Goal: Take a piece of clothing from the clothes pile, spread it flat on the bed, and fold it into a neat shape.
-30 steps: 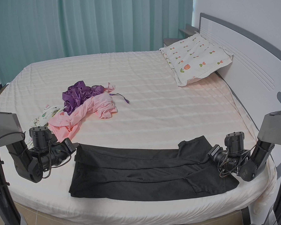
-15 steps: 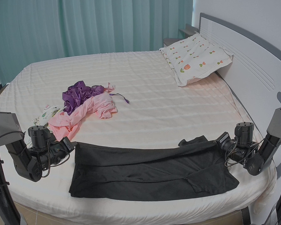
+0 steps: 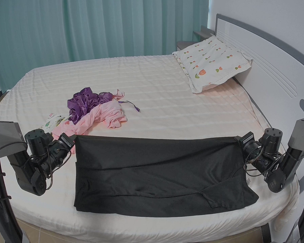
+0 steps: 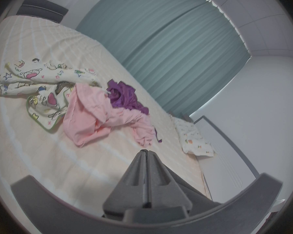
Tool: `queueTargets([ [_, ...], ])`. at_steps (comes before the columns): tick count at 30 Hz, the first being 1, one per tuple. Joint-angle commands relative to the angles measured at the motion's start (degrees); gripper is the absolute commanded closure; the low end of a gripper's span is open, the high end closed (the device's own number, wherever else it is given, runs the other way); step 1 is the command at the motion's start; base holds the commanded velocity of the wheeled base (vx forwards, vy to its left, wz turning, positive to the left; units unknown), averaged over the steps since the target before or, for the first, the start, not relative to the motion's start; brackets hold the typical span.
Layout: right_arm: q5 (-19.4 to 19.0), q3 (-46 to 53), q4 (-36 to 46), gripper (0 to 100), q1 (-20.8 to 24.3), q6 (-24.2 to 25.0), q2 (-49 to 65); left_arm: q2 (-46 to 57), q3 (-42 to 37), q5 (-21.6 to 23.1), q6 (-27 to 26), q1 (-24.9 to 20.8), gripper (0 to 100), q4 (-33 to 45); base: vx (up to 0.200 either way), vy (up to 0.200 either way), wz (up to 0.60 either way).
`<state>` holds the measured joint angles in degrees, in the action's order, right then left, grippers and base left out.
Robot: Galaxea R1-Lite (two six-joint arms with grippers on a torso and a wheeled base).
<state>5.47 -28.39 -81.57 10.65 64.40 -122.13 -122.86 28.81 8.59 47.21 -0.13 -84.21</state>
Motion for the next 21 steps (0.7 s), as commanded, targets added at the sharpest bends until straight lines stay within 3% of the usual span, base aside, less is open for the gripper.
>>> queueTargets([
  [1, -0.02, 3.52, -2.63, 100, -0.20, -2.53, -4.09, -5.11, -0.86, -1.83, 1.48, -0.04, 100, -5.79, 0.000, 0.000, 0.00],
  [6, -0.20, 4.93, -2.63, 100, -0.28, -3.76, -4.35, -5.64, -1.82, -1.21, 1.04, -0.22, 100, -5.79, 0.000, 0.000, 0.00],
  [11, -0.55, 7.30, -3.16, 100, 0.07, -6.57, -5.67, -10.03, -3.14, -1.12, -5.55, -0.31, 100, -5.79, 0.000, 0.000, 0.00],
  [21, -0.64, 10.55, -3.34, 100, 0.16, -8.86, -5.32, -9.68, -5.08, -0.95, -5.73, -0.39, 100, -5.79, 0.000, 0.000, 0.00],
])
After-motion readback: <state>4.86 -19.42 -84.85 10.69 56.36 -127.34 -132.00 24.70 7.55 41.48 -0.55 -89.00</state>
